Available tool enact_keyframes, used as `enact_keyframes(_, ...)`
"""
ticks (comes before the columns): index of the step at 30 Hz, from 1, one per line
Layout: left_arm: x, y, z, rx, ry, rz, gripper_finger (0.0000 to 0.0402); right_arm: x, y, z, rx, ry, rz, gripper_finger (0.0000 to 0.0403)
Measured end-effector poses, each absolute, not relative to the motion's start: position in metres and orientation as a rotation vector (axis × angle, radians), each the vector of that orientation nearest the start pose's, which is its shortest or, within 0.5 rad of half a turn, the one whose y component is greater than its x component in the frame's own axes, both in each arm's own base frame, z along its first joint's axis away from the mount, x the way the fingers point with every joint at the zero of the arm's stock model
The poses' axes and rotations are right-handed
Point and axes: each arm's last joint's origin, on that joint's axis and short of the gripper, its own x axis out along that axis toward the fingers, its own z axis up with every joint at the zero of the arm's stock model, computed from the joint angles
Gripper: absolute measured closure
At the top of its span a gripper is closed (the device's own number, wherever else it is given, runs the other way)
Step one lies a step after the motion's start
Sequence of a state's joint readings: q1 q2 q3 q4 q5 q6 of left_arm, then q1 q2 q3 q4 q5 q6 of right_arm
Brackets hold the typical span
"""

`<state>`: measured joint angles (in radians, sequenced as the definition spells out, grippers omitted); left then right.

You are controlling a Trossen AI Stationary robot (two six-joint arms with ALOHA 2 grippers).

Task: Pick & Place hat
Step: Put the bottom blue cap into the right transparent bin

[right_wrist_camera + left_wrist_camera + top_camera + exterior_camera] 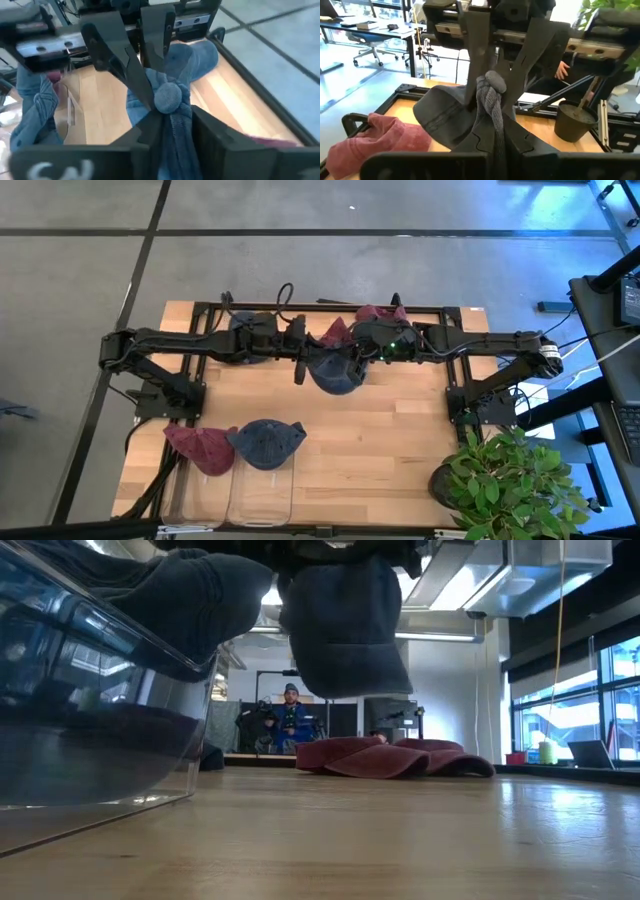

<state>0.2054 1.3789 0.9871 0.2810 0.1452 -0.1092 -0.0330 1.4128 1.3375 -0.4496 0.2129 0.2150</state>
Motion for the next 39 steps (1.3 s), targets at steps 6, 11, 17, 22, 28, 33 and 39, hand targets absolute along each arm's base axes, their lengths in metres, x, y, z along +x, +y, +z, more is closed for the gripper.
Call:
enact_keyframes(6, 0.292, 0.057, 0.337, -0.111, 0.091, 0.07, 0.0398, 0.3, -0.015, 0.373, 0.106, 0.482, -0.27, 0.0225)
enact_keyframes(11, 0.264, 0.048, 0.356, -0.173, 0.094, 0.042, 0.0398, 0.285, -0.015, 0.406, 0.077, 0.392, -0.265, 0.0186)
enact_keyframes(17, 0.224, 0.019, 0.384, -0.368, 0.044, -0.104, 0.0399, 0.273, -0.019, 0.412, 0.052, 0.412, -0.322, 0.0174)
enact_keyframes(22, 0.193, -0.009, 0.406, -0.485, -0.043, -0.236, 0.0399, 0.269, -0.027, 0.401, 0.061, 0.517, -0.413, 0.0177)
enact_keyframes(28, 0.18, -0.051, 0.409, -0.581, -0.023, -0.336, 0.0399, 0.264, -0.029, 0.387, 0.163, 0.62, -0.466, 0.0177)
enact_keyframes(33, 0.174, -0.097, 0.399, -0.579, 0.056, -0.358, 0.0399, 0.26, -0.027, 0.382, 0.256, 0.664, -0.503, 0.0177)
enact_keyframes(39, 0.164, -0.146, 0.378, -0.52, 0.167, -0.285, 0.0399, 0.26, -0.017, 0.381, 0.311, 0.658, -0.494, 0.0177)
